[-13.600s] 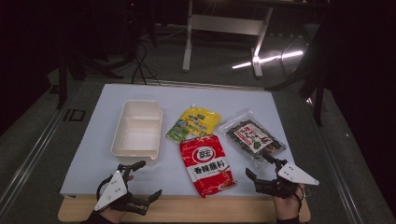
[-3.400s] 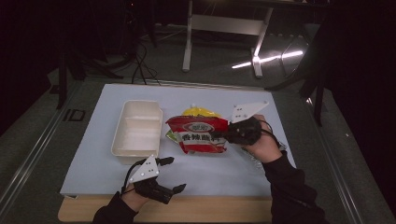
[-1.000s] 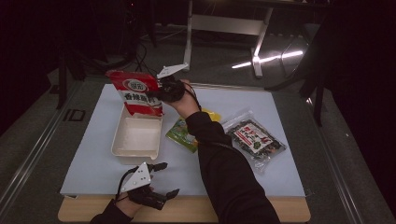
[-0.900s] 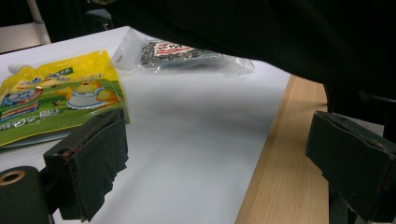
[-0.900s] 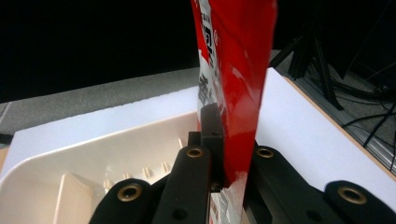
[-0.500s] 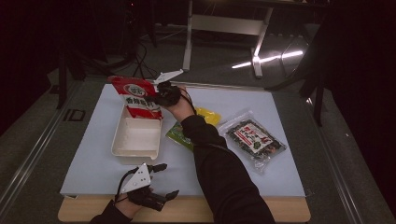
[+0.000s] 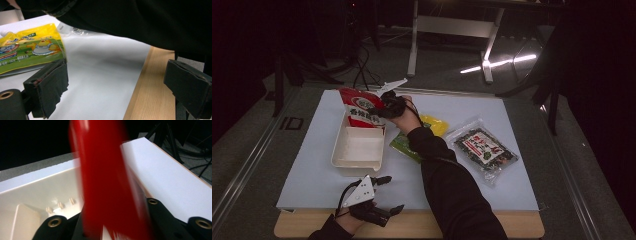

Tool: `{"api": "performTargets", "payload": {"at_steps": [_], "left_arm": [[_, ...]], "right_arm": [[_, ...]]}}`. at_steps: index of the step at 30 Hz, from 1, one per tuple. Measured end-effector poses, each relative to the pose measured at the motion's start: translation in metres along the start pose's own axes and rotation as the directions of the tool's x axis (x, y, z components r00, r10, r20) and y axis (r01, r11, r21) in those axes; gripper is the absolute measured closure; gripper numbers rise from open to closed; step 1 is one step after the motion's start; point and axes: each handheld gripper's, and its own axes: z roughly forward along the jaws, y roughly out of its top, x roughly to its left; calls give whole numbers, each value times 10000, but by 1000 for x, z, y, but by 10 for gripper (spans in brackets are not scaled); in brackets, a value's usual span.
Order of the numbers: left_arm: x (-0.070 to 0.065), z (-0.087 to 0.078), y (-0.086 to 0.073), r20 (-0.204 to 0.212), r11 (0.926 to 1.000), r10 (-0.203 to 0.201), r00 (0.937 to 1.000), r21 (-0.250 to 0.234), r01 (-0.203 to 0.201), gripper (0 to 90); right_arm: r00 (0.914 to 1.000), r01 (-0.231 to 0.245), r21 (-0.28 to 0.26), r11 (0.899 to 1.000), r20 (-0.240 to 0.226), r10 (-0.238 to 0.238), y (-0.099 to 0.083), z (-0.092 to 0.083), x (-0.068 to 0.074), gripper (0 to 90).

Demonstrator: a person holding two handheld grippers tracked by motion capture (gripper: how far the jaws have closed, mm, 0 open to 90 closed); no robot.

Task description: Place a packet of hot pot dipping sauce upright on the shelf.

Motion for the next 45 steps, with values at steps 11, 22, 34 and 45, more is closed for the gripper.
{"api": "performTargets", "payload": {"at_steps": [11, 22, 34, 45], "left_arm": [[-1, 4, 0, 60, 9999, 32, 10000, 116, -33, 65], [-1, 8, 1, 141, 9999, 46, 9999, 134, -48, 65], [1, 13, 2, 267, 10000, 29, 9996, 88, -31, 65], [1, 19, 2, 371, 9998, 184, 9991, 108, -188, 65]], "right_arm": [[9989, 332, -132, 9994, 343, -327, 1, -40, 5, 695], [9981, 228, 33, 9997, 576, -230, -23, -81, 6, 680], [9914, -119, -107, 9999, 1302, 132, -52, -146, -4, 683], [9795, -428, -321, 9986, 1955, 483, -90, -201, -12, 679]]}}
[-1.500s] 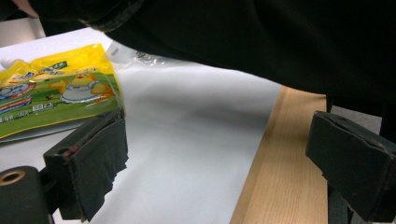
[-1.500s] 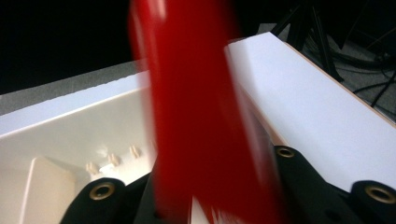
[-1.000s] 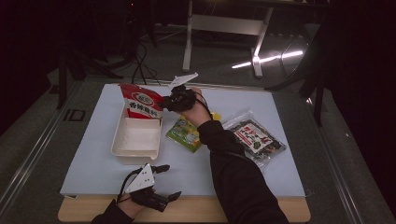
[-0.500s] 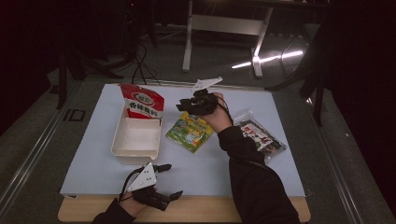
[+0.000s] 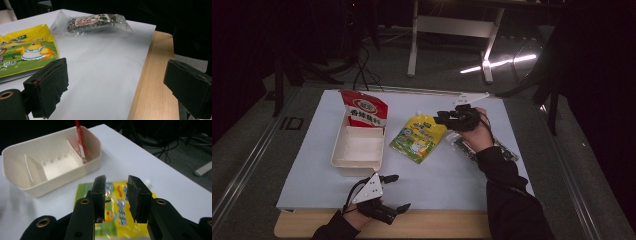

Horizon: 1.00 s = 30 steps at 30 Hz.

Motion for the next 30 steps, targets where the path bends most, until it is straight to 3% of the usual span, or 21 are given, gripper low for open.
{"api": "performTargets", "payload": {"at_steps": [8, 12, 20, 23, 26, 30], "left_arm": [[0, 2, 0, 30, 9999, -47, 10000, 114, 47, 65], [0, 2, 0, 89, 10000, 9, 10000, 62, -10, 65], [-1, 3, 1, 134, 10000, -34, 9999, 43, 34, 65], [0, 3, 1, 102, 10000, -30, 9999, 53, 29, 65], [1, 3, 0, 104, 9999, -102, 9999, 27, 102, 65], [3, 3, 0, 141, 9998, -179, 9997, -76, 181, 65]], "right_arm": [[9984, -525, -260, 9983, 181, 530, -38, -32, -16, 675], [9944, -836, -234, 9962, 628, 849, -58, -46, -26, 677], [9818, -1199, -295, 9923, 1448, 1229, -81, -72, -49, 677], [9741, -1312, -86, 9913, 1846, 1305, -91, -80, -61, 681], [9629, -1606, -235, 9867, 2158, 1618, -103, -89, -74, 720], [9351, -2160, -234, 9761, 2827, 2137, -122, -97, -92, 871]]}}
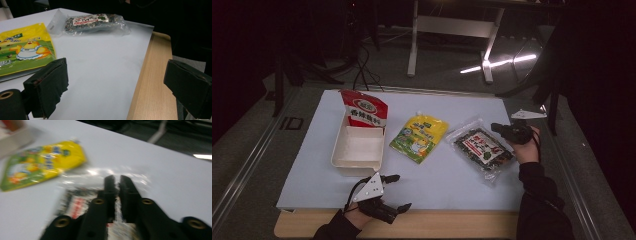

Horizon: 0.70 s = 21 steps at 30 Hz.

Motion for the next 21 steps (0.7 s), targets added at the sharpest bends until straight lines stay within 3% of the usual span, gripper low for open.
{"api": "performTargets", "payload": {"at_steps": [6, 10, 14, 21], "left_arm": [[1, 0, 0, 57, 10000, -12, 10000, 12, 12, 65], [1, 2, 0, 141, 10000, 61, 9999, 44, -62, 65], [0, 4, -1, 197, 9998, 112, 9997, 165, -115, 65], [-2, 3, 0, 159, 9997, 147, 9998, 205, -150, 65]], "right_arm": [[9927, -877, 650, 9940, 883, 818, -24, 6, -30, 900], [9818, -1492, 1248, 9809, 1367, 1319, -42, 15, -43, 900], [9766, -1710, 1599, 9722, 1581, 1458, -55, 22, -47, 900], [9772, -1765, 1969, 9644, 1522, 1478, -61, 27, -43, 900]]}}
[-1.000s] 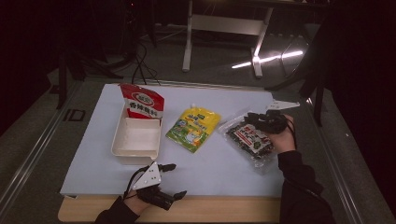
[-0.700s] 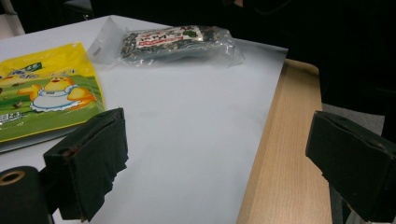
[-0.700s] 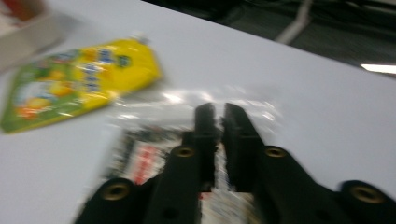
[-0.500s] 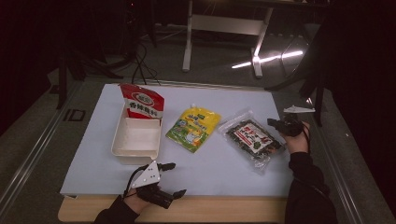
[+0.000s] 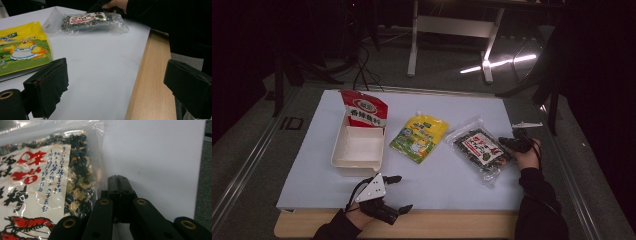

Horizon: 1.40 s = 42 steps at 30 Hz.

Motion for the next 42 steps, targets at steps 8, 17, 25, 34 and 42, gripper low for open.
{"api": "performTargets", "payload": {"at_steps": [8, 17, 25, 34, 42], "left_arm": [[-3, 0, 2, 36, 10000, 69, 10000, 8, -69, 65], [-3, -1, 2, 22, 10000, 76, 10000, -28, -76, 65], [-4, -1, 4, 15, 9999, 110, 9999, -74, -110, 65], [-4, -1, 4, 43, 9998, 151, 9999, -89, -150, 65], [-5, 0, 4, 73, 9999, 148, 9999, -46, -148, 65]], "right_arm": [[9988, 293, -28, 9996, -390, -294, -13, -10, 19, 900], [9939, 258, 323, 9991, -1081, -222, -26, -24, 46, 900], [9896, 500, 327, 9982, -1363, -451, -36, -40, 62, 899], [9916, 387, 436, 9983, -1253, -330, -55, -47, 64, 899], [9810, 773, 559, 9954, -1827, -659, -60, -53, 85, 900]]}}
